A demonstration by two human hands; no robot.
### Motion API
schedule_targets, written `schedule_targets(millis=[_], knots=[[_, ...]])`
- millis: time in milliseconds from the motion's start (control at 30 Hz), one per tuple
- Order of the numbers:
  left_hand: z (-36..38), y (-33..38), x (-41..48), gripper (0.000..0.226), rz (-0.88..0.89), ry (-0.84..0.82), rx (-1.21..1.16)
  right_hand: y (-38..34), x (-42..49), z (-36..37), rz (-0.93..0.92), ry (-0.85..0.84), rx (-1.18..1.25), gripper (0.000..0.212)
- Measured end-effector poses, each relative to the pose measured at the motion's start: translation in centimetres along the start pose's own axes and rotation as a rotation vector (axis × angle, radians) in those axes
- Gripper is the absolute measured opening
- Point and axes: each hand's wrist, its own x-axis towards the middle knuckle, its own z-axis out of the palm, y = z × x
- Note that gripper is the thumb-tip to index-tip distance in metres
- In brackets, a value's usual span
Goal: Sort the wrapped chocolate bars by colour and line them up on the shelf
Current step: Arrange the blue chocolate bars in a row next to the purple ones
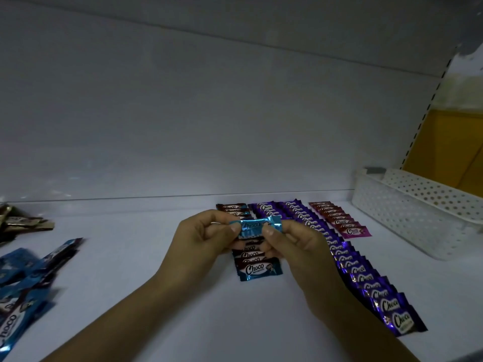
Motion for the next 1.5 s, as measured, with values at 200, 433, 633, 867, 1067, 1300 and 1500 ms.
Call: schedule_targets(millis=[200,433,633,867,1067,1300,1500], knots=[[-0.1,-0.4,-0.3,0.007,0.154,0.0,0.267,-0.1,0.1,-0.4,0.14,-0.009,0.051,0.021],[-0.5,0.5,-0.5,0.008,0.698,0.017,0.85,-0.1,0.4,-0.4,0.232,-0.014,0.249,0.031],[-2.4,1.3,-0.3,0.022,1.283,-0.139,1.328,-0.5,0.5,-1.5,0.236,-0.126,0.231,0.009],[-1.5,0.1,-0.8,0.027,0.911,-0.202,1.214,-0.2,0.0,-2.6,0.152,-0.163,-0.274,0.027],[-3.0,-2.1,0.4,0.053,0.311,-0.084,1.028,0.1,-0.1,-3.2,0.102,-0.293,-0.432,0.018],[-3.0,-3.3,0.9,0.11,0.138,-0.276,1.189,1.3,0.1,-3.5,0.078,-0.23,-0.645,0.014],[-3.1,-3.6,1.0,0.112,0.114,-0.304,1.181,2.1,0.2,-3.7,0.064,-0.17,-0.713,0.019]])
